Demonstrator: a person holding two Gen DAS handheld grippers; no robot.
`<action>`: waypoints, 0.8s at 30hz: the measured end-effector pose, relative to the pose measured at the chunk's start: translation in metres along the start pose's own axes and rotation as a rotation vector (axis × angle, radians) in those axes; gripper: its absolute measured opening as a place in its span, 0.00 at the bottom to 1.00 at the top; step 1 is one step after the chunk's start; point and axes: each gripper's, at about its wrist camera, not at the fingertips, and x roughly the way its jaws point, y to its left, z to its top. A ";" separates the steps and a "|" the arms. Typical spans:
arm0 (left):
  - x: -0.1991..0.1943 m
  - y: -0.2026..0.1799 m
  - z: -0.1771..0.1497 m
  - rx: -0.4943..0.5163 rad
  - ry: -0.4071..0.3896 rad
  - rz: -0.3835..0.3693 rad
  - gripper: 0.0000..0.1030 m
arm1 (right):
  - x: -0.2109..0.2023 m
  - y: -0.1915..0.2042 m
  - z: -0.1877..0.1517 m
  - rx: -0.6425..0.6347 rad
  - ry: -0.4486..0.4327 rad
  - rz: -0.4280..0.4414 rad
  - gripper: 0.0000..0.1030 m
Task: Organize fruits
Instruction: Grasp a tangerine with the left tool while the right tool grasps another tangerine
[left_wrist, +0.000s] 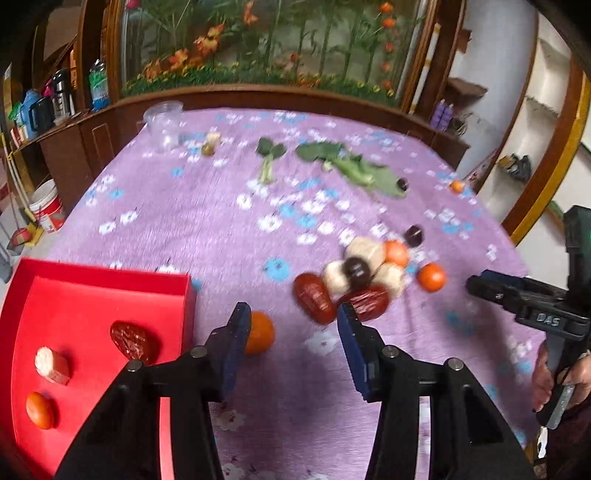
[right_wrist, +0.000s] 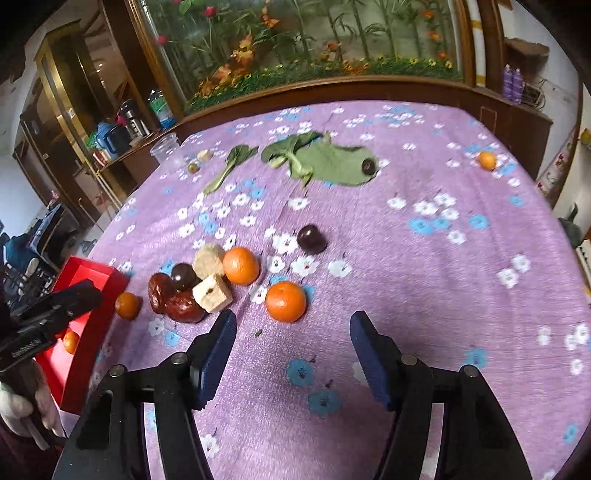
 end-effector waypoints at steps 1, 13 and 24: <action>0.005 0.002 0.000 -0.004 0.007 0.014 0.46 | 0.000 -0.002 -0.001 -0.006 -0.008 0.004 0.67; 0.039 0.011 0.002 -0.007 0.077 0.086 0.46 | 0.012 -0.008 0.002 -0.039 -0.013 0.014 0.67; 0.051 0.019 0.002 -0.009 0.116 0.138 0.46 | 0.035 0.006 0.012 -0.119 0.050 0.014 0.66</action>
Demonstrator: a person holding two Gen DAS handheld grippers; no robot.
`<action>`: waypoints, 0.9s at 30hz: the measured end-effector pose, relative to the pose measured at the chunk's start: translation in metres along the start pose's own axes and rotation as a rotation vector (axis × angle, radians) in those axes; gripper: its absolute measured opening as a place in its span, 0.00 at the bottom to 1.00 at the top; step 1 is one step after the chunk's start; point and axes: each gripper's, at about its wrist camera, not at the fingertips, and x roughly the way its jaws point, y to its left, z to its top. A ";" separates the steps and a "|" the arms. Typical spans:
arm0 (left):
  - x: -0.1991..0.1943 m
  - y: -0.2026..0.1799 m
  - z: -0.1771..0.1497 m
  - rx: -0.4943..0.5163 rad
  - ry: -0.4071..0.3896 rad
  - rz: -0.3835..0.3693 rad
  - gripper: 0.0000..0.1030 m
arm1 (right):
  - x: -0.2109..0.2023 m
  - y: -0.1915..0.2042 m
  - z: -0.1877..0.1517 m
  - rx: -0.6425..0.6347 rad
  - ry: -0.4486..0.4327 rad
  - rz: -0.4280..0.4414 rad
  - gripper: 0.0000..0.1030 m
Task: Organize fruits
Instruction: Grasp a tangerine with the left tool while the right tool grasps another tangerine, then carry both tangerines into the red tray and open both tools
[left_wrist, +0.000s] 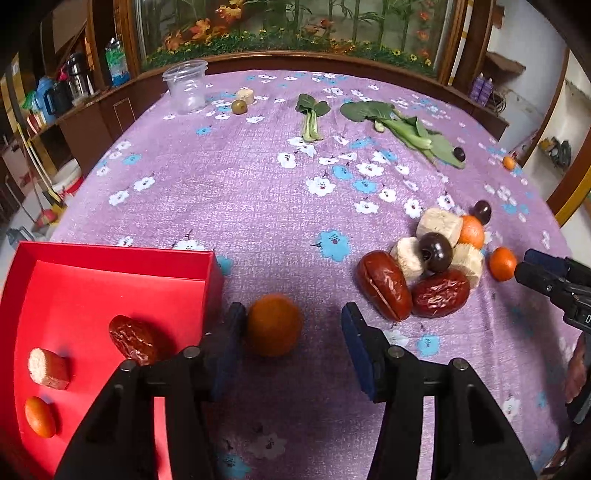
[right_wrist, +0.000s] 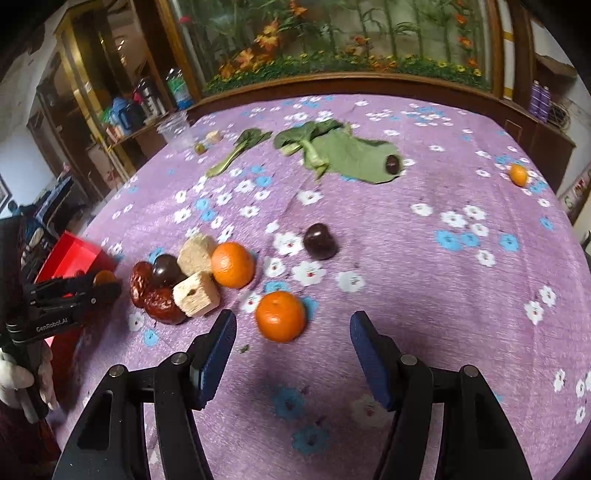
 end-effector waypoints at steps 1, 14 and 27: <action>-0.001 0.000 -0.001 0.004 -0.005 0.005 0.37 | 0.003 0.003 0.000 -0.006 0.005 -0.003 0.66; 0.007 0.001 0.000 -0.044 0.029 -0.061 0.34 | 0.026 0.012 0.005 -0.011 0.059 -0.072 0.34; -0.030 0.011 -0.011 -0.095 -0.057 -0.094 0.30 | -0.011 0.037 -0.007 -0.033 -0.008 -0.034 0.33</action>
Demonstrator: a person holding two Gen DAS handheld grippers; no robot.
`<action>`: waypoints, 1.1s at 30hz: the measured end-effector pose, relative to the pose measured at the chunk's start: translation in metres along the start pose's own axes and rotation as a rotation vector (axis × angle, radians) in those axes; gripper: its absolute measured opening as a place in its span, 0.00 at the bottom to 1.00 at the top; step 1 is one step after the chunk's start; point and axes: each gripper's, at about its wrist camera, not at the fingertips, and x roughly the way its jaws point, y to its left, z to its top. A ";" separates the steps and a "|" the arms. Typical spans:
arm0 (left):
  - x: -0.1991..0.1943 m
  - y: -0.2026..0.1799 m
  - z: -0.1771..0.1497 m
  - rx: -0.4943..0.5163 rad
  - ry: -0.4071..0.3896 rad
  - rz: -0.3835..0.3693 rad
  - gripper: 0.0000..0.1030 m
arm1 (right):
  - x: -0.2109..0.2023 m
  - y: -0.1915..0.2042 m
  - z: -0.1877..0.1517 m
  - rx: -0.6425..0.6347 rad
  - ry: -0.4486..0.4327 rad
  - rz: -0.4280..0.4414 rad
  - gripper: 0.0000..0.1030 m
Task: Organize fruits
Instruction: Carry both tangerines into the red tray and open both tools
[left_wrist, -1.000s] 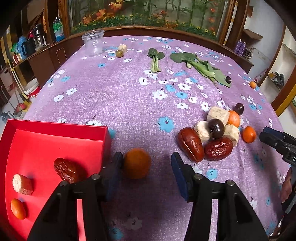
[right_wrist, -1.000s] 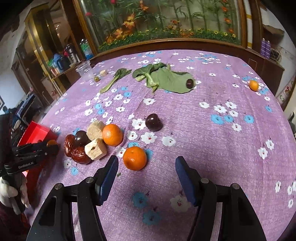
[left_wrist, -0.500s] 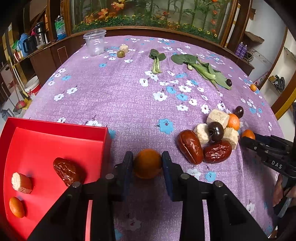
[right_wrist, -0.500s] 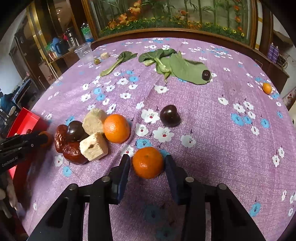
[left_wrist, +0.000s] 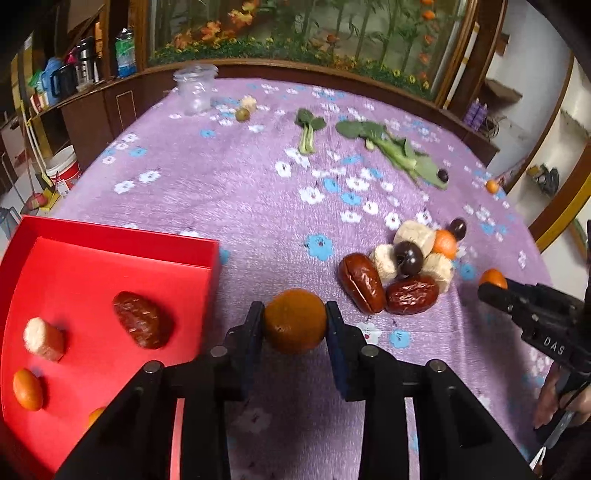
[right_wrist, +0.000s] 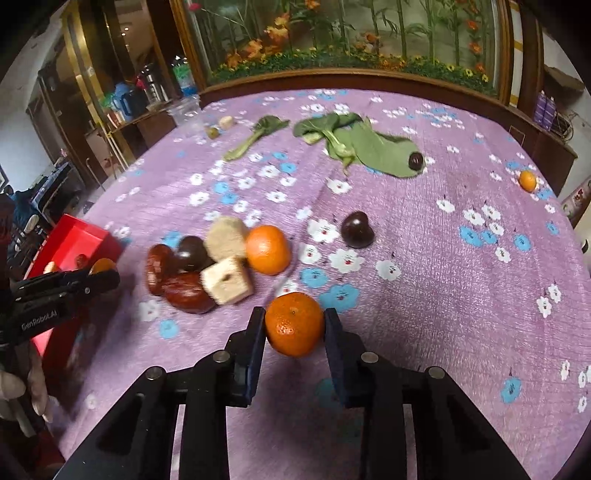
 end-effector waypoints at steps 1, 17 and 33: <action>-0.005 0.002 0.000 -0.006 -0.009 -0.004 0.30 | -0.007 0.005 0.001 -0.008 -0.010 0.004 0.33; -0.108 0.134 -0.024 -0.258 -0.207 0.129 0.31 | -0.027 0.136 0.014 -0.145 -0.002 0.256 0.33; -0.099 0.208 -0.053 -0.378 -0.183 0.199 0.31 | 0.030 0.278 -0.018 -0.320 0.160 0.486 0.33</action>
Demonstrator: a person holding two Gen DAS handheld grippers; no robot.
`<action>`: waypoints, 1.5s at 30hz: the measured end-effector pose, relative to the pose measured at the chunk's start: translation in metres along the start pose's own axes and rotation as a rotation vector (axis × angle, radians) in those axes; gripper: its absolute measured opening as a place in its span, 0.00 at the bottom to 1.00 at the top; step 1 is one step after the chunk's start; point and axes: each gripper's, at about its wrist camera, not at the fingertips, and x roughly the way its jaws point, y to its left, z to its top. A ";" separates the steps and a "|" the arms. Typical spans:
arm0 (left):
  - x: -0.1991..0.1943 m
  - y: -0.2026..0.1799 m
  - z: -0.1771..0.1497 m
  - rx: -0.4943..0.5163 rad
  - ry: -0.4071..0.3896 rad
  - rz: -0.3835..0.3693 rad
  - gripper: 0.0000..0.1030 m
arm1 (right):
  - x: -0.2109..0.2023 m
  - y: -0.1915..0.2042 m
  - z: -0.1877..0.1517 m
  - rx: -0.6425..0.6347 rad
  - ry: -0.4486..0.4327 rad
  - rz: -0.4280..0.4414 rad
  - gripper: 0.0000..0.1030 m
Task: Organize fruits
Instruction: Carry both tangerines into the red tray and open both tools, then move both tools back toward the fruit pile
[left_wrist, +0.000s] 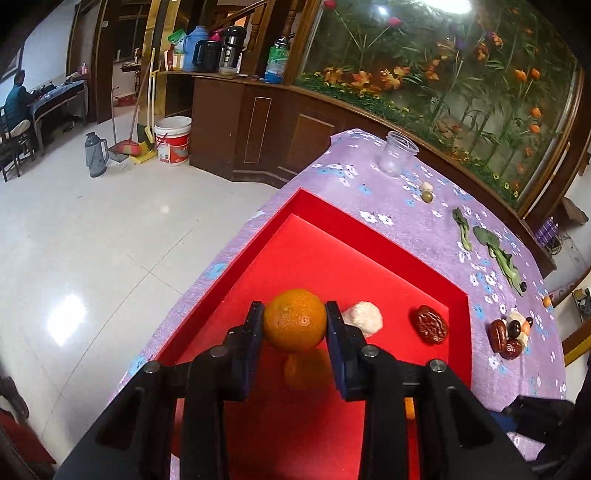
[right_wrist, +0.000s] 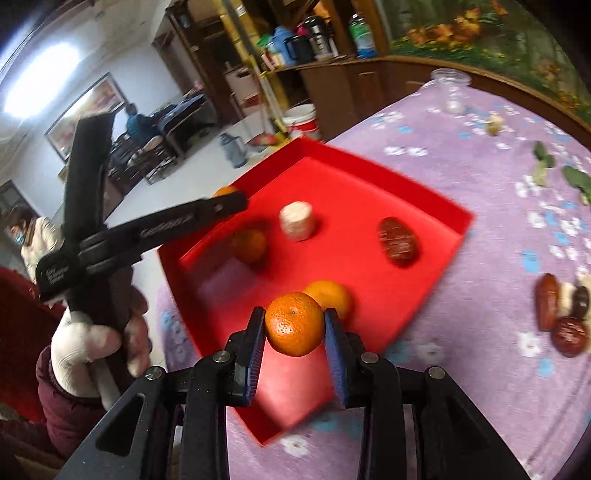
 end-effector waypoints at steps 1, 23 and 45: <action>0.001 0.001 0.000 0.000 0.000 0.002 0.31 | 0.005 0.003 -0.001 -0.005 0.008 0.012 0.33; 0.026 0.004 -0.004 -0.002 0.031 0.071 0.31 | 0.040 0.023 -0.008 -0.079 0.037 -0.021 0.34; -0.014 -0.027 -0.004 0.067 -0.029 0.061 0.65 | -0.005 0.005 0.004 -0.062 -0.089 -0.100 0.72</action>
